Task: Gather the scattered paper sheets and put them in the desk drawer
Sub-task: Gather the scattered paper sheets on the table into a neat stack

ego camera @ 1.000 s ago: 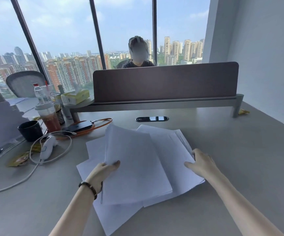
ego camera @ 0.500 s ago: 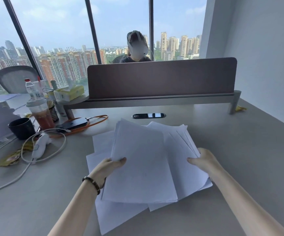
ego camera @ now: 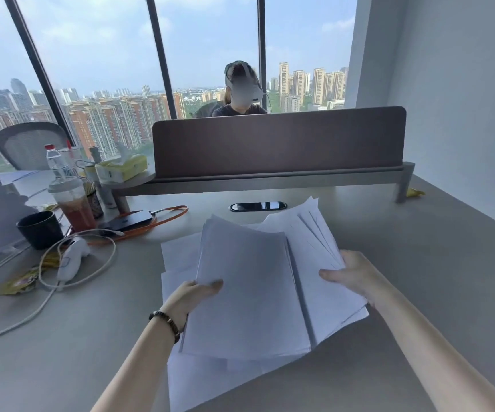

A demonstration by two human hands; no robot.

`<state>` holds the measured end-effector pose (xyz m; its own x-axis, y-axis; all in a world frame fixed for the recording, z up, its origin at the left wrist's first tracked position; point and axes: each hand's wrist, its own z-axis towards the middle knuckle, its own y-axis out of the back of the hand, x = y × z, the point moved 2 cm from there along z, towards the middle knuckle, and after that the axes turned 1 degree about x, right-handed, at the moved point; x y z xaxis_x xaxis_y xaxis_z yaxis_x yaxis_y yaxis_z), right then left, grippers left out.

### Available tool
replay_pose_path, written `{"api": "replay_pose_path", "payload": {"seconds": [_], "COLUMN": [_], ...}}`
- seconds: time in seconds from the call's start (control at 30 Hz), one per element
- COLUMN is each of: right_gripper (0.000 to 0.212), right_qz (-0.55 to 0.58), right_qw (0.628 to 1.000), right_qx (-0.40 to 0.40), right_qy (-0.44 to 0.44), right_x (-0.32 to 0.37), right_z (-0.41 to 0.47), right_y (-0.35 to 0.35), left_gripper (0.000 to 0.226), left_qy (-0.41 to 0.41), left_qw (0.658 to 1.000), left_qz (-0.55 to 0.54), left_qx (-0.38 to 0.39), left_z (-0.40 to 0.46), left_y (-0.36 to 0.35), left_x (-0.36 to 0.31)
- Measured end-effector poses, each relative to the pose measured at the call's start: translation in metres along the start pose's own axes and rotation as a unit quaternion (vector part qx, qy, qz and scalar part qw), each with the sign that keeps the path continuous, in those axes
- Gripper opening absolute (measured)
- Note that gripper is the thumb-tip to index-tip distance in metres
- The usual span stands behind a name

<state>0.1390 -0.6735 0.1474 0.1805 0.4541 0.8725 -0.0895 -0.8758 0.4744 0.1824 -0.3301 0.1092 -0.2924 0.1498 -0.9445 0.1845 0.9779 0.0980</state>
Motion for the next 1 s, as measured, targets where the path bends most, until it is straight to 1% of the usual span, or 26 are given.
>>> {"api": "replay_pose_path", "payload": {"seconds": [0.1, 0.17, 0.2, 0.27, 0.3, 0.33, 0.4, 0.53, 0.63, 0.73, 0.83, 0.87, 0.97, 1.0], "right_gripper": [0.016, 0.014, 0.013, 0.011, 0.011, 0.011, 0.013, 0.026, 0.032, 0.030, 0.025, 0.027, 0.039, 0.040], "right_qz": [-0.046, -0.056, -0.052, -0.025, -0.007, 0.008, 0.029, 0.067, 0.086, 0.109, 0.191, 0.203, 0.214, 0.211], "right_qw": [0.999, 0.998, 0.998, 0.999, 0.999, 0.999, 0.998, 0.993, 0.988, 0.981, 0.968, 0.966, 0.970, 0.972], "right_qx": [-0.012, -0.021, -0.022, -0.015, -0.009, -0.004, -0.001, 0.004, -0.002, -0.021, -0.027, -0.032, -0.047, -0.053], "right_qy": [0.007, 0.014, 0.020, 0.034, 0.039, 0.046, 0.062, 0.099, 0.128, 0.161, 0.162, 0.155, 0.107, 0.090], "right_x": [0.013, 0.027, 0.034, 0.051, 0.060, 0.069, 0.087, 0.117, 0.137, 0.148, 0.141, 0.134, 0.100, 0.086], "right_z": [-0.002, -0.006, -0.008, -0.014, -0.018, -0.021, -0.026, -0.034, -0.039, -0.043, -0.043, -0.041, -0.030, -0.025], "right_y": [0.008, 0.014, 0.017, 0.023, 0.025, 0.027, 0.030, 0.029, 0.029, 0.030, 0.028, 0.027, 0.019, 0.016], "left_gripper": [0.039, 0.034, 0.038, 0.052, 0.052, 0.047, 0.039, 0.022, 0.019, 0.030, 0.038, 0.046, 0.084, 0.090], "left_qy": [-0.002, -0.005, -0.009, -0.006, -0.005, -0.005, -0.009, -0.022, -0.025, -0.015, 0.002, 0.010, 0.021, 0.019], "left_qw": [1.000, 0.998, 0.997, 0.994, 0.993, 0.993, 0.993, 0.992, 0.993, 0.997, 0.999, 0.999, 0.999, 0.999], "left_qz": [0.024, 0.052, 0.064, 0.094, 0.102, 0.106, 0.111, 0.115, 0.107, 0.075, 0.047, 0.042, 0.032, 0.033], "left_qx": [-0.018, -0.031, -0.038, -0.048, -0.051, -0.051, -0.048, -0.046, -0.037, -0.030, -0.022, -0.025, -0.032, -0.033], "left_z": [-0.001, -0.001, -0.002, 0.000, 0.000, -0.001, 0.000, 0.000, 0.000, 0.000, -0.001, -0.001, 0.007, 0.008], "left_y": [-0.004, -0.007, -0.008, -0.009, -0.009, -0.010, -0.010, -0.011, -0.010, -0.007, -0.007, -0.007, -0.002, -0.001], "left_x": [0.000, -0.002, -0.003, -0.004, -0.004, -0.006, -0.006, -0.009, -0.011, -0.010, -0.009, -0.010, -0.002, -0.001]}}
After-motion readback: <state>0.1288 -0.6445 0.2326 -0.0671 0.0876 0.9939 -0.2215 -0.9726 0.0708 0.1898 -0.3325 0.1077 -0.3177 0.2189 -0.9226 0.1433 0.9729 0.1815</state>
